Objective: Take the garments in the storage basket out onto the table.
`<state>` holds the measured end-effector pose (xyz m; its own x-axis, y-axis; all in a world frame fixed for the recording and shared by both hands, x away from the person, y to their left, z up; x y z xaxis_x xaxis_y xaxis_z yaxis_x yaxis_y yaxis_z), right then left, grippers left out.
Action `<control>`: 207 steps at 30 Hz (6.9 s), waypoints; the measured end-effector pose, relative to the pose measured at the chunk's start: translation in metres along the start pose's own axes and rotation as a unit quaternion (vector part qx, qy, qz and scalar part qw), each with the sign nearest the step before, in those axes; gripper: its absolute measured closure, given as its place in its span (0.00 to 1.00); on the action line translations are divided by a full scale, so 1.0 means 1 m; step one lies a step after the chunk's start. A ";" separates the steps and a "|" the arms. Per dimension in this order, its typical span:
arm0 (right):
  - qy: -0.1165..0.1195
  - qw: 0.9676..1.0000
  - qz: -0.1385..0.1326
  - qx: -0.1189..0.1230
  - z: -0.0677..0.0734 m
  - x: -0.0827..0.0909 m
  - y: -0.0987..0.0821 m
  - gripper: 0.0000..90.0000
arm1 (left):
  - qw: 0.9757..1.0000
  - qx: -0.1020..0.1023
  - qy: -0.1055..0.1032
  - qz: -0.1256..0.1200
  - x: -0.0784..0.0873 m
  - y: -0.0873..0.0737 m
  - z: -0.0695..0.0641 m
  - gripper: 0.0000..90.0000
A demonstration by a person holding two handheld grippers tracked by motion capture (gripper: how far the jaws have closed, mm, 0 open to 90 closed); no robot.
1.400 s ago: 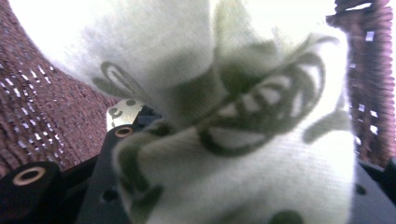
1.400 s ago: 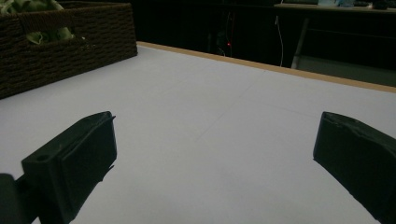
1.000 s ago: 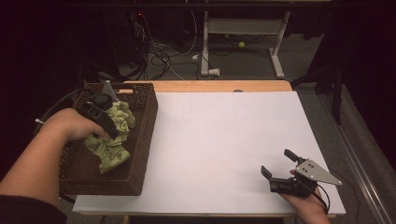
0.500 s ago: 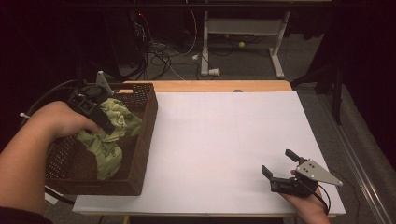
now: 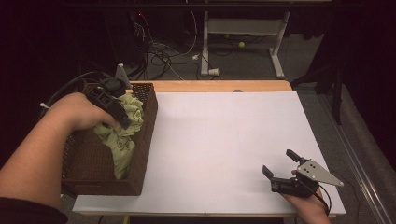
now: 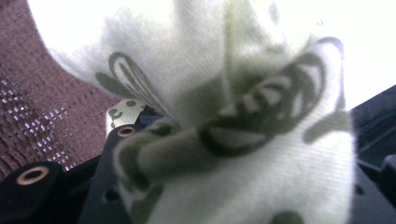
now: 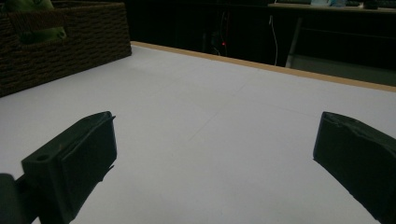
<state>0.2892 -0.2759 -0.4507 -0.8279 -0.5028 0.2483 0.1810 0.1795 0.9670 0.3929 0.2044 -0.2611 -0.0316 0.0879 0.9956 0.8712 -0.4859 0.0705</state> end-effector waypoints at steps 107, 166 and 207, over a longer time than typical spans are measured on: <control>0.007 1.000 0.004 0.007 0.002 -0.002 -0.002 0.00 | 0.977 -0.212 0.000 -0.038 -0.149 0.119 -0.141 0.45; 0.004 1.000 0.003 0.011 0.003 -0.001 -0.001 0.00 | 0.987 -0.155 -0.028 -0.010 -0.157 0.070 -0.119 0.00; 0.002 1.000 0.001 0.006 0.003 0.001 0.000 0.00 | 0.978 -0.143 -0.044 -0.147 -0.235 0.012 -0.132 0.00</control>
<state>0.2865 -0.2740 -0.4511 -0.8259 -0.5050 0.2505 0.1763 0.1906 0.9657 0.3462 0.0628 -0.4857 -0.2072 0.3294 0.9212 0.6569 -0.6510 0.3805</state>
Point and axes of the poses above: each handheld gripper's, and its own axes: x roughly backward along the jaws, y roughly out of its top, z roughly to its left, the point moved 3 cm from there along -x, roughly forward along the jaws, and after that the axes turned 2 degrees about x, right-handed, at the moved point
